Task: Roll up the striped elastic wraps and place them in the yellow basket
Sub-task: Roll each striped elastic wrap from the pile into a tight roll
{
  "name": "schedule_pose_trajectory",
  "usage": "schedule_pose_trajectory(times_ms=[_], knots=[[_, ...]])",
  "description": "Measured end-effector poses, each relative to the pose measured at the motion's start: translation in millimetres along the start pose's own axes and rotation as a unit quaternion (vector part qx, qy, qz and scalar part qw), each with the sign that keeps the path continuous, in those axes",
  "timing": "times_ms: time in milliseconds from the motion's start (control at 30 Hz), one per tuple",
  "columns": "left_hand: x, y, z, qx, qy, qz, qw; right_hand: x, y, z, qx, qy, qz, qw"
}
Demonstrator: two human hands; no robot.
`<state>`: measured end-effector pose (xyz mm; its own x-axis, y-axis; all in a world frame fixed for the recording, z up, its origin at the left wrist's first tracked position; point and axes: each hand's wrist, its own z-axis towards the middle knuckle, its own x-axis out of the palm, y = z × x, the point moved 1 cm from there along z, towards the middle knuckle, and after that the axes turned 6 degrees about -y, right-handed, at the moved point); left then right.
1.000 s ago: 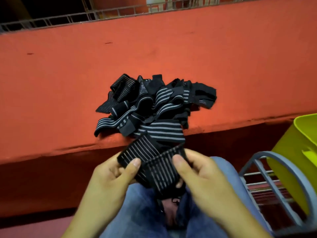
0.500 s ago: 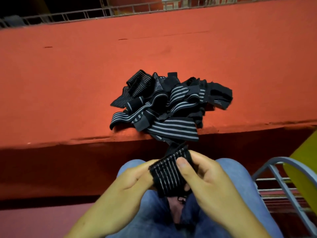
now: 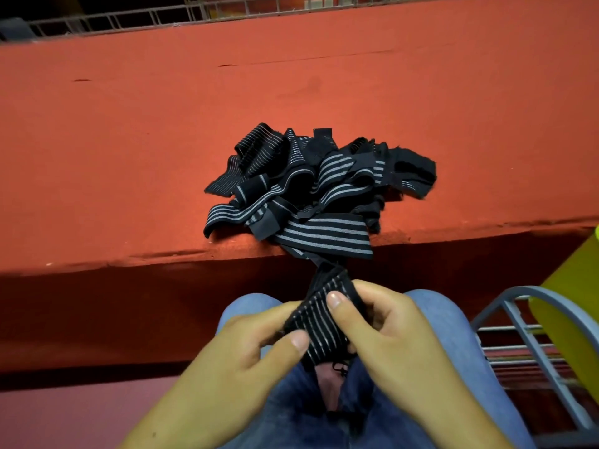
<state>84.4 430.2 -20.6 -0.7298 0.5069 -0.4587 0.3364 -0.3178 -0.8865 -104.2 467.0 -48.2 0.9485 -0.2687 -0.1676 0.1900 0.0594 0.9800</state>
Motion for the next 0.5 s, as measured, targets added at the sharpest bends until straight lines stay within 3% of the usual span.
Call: schedule_pose_trajectory(times_ms=[200,267,367,500], knots=[[-5.3,3.4,3.1,0.025,-0.062,0.096,0.993,-9.7,-5.0,3.3,0.008,-0.097,-0.021,0.995],[-6.9,3.0,4.4,0.025,-0.072,0.100,0.992,-12.7,-3.6,4.7,0.015,-0.071,-0.018,0.997],[-4.8,4.7,6.7,0.008,-0.074,0.059,0.995,-11.5,1.0,4.0,0.007,-0.019,0.049,0.999],[0.1,1.5,8.1,-0.019,-0.092,-0.055,0.994,-12.9,2.2,2.2,0.025,-0.027,0.136,0.990]])
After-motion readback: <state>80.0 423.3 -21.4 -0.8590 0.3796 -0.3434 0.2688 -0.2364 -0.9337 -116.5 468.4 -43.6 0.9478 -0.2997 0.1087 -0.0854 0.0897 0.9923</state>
